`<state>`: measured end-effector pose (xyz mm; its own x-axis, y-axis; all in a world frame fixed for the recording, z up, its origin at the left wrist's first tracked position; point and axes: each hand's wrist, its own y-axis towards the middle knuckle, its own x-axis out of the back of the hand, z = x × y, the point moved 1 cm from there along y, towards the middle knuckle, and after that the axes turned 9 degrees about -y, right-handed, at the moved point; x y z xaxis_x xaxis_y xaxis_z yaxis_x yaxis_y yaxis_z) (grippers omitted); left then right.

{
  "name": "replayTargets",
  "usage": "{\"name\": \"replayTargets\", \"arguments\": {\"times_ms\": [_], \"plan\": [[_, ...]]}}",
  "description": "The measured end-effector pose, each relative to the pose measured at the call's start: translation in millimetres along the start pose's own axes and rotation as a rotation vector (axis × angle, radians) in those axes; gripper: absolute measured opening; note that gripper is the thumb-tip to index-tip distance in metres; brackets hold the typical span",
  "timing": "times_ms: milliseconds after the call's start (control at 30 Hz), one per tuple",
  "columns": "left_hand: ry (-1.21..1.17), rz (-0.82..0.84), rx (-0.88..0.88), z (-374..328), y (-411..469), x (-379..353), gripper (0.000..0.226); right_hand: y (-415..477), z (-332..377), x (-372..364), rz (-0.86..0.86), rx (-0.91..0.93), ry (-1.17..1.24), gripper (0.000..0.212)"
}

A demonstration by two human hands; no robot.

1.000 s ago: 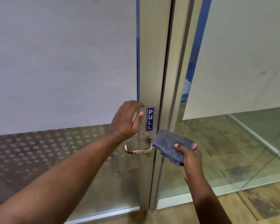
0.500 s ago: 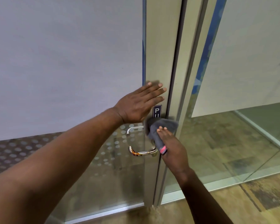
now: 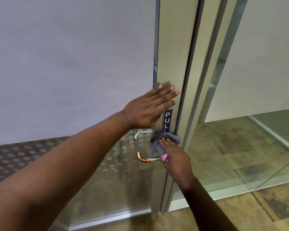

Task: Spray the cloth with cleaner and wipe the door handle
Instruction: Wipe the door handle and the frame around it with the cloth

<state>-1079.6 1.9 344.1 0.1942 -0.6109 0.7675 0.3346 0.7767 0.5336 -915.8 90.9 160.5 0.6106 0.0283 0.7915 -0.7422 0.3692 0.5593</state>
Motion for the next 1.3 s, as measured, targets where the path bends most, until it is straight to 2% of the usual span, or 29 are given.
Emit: {"name": "replayTargets", "arguments": {"times_ms": [100,167,233,333,467,567,767,1000,1200,1300], "plan": [[0.009,0.006,-0.001,0.0,-0.1,-0.4,0.049,-2.2,-5.3,12.0,-0.008,-0.218,0.098,0.049],[0.014,0.009,-0.005,0.1,0.2,-0.2,0.048,-0.2,-11.8,26.0,-0.115,-0.339,0.163,0.044],[0.016,0.005,-0.005,0.5,0.2,0.2,0.047,3.3,-19.7,42.0,-0.243,-0.376,0.217,0.043],[0.012,0.002,0.003,0.2,0.0,0.3,0.047,7.5,-29.3,58.1,-0.395,-0.305,0.179,0.035],[0.015,0.004,-0.001,-0.1,1.0,0.8,0.050,11.3,-35.2,50.2,-0.507,0.017,0.094,0.037],[0.024,0.005,0.002,0.2,0.8,1.3,0.053,10.0,-26.1,24.5,-0.391,0.141,-0.027,0.037],[0.030,0.011,-0.006,-0.1,1.0,-0.7,0.050,-14.7,-13.6,-5.3,-0.113,0.101,-0.072,0.045],[0.043,-0.012,-0.014,1.9,-1.7,-3.4,0.049,-32.6,-19.7,-7.3,0.069,0.064,0.098,0.063],[0.035,-0.024,-0.019,1.8,-1.4,-2.9,0.050,-39.6,-10.2,-13.3,0.071,0.013,0.194,0.071],[0.035,-0.030,-0.028,2.0,-2.8,-3.9,0.049,-41.7,-3.0,-13.0,0.134,0.035,0.133,0.076]]}}
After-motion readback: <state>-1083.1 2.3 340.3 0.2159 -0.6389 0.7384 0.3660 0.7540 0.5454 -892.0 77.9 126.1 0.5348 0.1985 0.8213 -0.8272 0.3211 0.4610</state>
